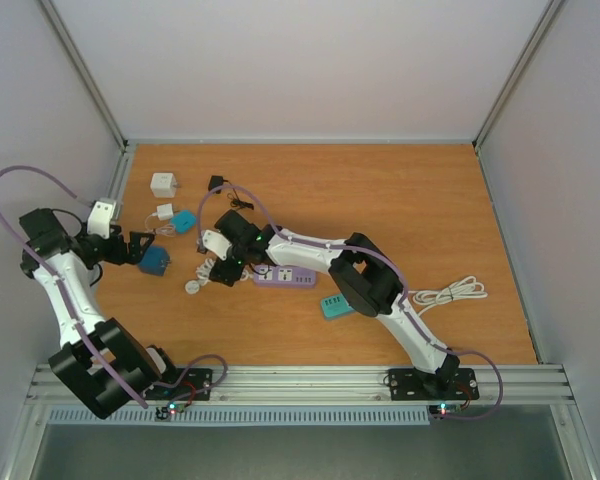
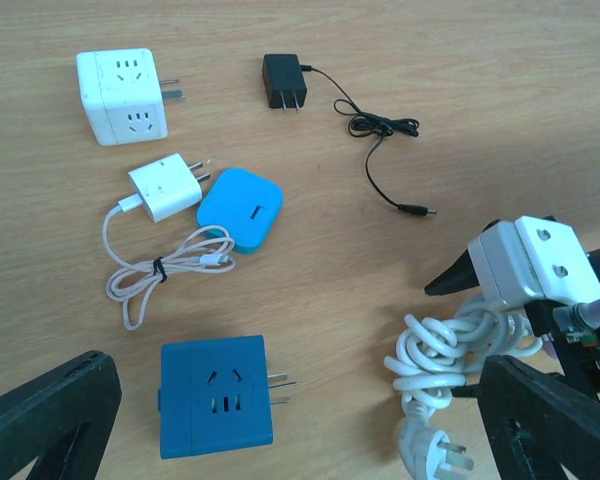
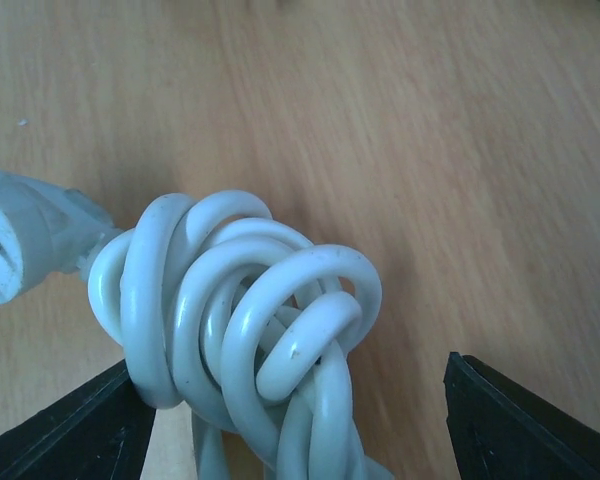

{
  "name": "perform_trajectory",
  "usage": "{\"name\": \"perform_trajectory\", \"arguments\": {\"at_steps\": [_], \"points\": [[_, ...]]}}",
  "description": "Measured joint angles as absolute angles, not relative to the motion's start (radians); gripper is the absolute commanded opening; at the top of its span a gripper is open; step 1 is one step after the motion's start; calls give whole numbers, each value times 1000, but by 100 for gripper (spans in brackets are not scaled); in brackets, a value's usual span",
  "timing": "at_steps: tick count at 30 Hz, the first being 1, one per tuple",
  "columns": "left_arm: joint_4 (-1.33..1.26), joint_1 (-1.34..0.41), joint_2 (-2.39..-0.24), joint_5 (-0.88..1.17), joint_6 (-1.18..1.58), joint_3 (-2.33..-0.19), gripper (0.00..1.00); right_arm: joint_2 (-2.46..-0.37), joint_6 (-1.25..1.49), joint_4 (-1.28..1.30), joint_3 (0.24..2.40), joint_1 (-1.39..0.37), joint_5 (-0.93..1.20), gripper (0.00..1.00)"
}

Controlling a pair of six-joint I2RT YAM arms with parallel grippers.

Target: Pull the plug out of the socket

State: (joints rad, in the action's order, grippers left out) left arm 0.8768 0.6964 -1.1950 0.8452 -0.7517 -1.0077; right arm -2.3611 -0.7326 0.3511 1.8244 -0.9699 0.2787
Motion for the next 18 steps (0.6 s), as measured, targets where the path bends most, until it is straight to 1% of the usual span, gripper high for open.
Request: {"name": "perform_trajectory", "arguments": {"at_steps": [9, 18], "points": [[848, 696, -1195, 842, -722, -995, 100, -2361, -686, 368, 1834, -908, 247, 73], [811, 697, -1214, 849, -703, -995, 100, -2361, -567, 395, 1838, -714, 264, 74]]}}
